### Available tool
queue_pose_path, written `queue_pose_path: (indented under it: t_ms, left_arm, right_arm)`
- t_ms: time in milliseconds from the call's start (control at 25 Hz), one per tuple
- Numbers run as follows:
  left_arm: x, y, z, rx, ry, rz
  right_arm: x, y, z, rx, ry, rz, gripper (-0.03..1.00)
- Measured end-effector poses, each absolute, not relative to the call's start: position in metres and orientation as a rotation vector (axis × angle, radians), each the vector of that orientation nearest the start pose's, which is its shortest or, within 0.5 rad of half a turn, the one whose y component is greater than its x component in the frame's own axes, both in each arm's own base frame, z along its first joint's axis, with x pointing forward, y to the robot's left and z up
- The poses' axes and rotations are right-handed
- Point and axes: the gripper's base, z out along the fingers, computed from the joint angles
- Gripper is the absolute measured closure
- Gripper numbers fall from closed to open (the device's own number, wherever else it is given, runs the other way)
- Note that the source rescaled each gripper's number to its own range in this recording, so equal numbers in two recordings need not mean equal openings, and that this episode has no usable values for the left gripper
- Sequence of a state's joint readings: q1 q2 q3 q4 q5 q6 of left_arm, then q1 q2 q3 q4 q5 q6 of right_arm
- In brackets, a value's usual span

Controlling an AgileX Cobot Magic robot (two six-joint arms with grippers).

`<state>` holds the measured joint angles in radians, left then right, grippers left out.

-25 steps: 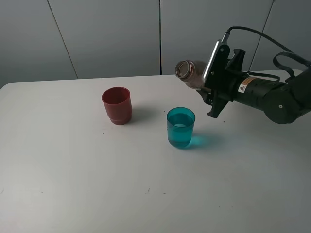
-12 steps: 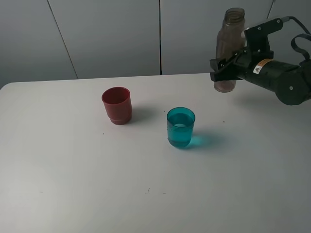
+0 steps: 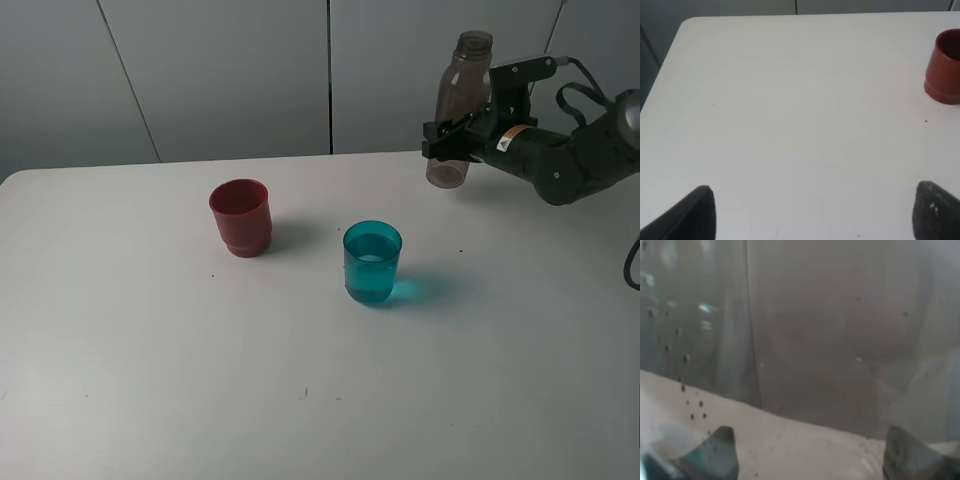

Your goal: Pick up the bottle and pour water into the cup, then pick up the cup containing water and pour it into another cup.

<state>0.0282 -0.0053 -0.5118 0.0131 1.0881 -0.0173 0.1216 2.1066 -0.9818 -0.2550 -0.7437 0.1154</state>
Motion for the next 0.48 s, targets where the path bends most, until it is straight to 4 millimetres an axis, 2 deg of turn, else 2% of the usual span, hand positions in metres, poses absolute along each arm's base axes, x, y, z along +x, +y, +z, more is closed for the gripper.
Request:
queue_pose_path:
  t_ms: [360, 480]
  left_arm:
    - [-0.008, 0.001, 0.278, -0.050, 2.054, 0.021]
    - [-0.008, 0.001, 0.278, -0.050, 2.054, 0.021]
  right_arm:
    - [0.409, 0.065, 0.110, -0.289, 1.856, 0.193, 0.96]
    - [0.409, 0.065, 0.101, -0.288, 1.871, 0.197, 0.96]
